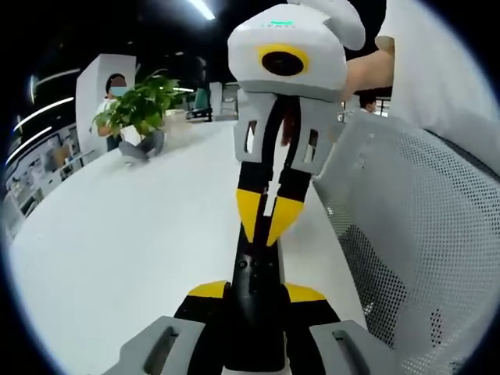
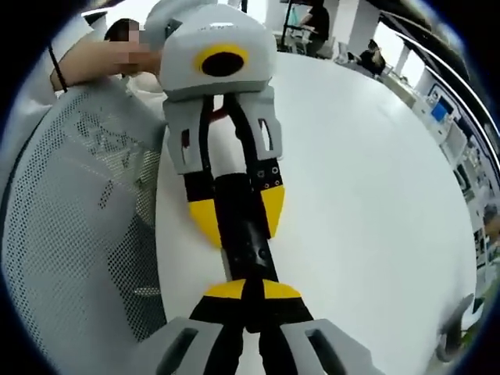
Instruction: Press the specified remote control buttons in sequence, fully releasing each button before pressing the next.
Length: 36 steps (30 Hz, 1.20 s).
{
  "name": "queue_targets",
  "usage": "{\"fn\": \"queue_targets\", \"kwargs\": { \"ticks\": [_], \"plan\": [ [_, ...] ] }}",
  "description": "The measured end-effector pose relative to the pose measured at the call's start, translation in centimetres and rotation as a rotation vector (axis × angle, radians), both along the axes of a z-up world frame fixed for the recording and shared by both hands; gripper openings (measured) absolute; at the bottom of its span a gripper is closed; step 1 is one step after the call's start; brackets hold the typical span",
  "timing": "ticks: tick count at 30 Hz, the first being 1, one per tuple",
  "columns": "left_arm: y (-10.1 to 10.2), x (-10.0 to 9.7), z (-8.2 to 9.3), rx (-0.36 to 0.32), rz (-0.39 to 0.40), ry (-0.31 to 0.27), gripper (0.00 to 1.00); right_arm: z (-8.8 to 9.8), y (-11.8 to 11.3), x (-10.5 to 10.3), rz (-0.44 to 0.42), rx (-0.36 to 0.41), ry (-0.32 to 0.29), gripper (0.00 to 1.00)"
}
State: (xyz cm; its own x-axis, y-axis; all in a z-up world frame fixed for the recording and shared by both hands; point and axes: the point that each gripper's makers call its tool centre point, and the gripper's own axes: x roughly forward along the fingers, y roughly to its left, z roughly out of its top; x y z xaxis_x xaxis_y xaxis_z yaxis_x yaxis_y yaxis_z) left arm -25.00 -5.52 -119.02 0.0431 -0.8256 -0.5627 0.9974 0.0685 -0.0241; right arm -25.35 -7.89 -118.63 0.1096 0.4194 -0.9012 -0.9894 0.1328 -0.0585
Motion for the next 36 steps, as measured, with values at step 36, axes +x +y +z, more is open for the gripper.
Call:
{"fn": "queue_targets", "kwargs": {
  "ticks": [36],
  "plan": [
    [-0.03,-0.10,-0.03,0.013,-0.010,-0.003,0.26,0.23,-0.21,0.25,-0.137,0.170,-0.005,0.00]
  ]
}}
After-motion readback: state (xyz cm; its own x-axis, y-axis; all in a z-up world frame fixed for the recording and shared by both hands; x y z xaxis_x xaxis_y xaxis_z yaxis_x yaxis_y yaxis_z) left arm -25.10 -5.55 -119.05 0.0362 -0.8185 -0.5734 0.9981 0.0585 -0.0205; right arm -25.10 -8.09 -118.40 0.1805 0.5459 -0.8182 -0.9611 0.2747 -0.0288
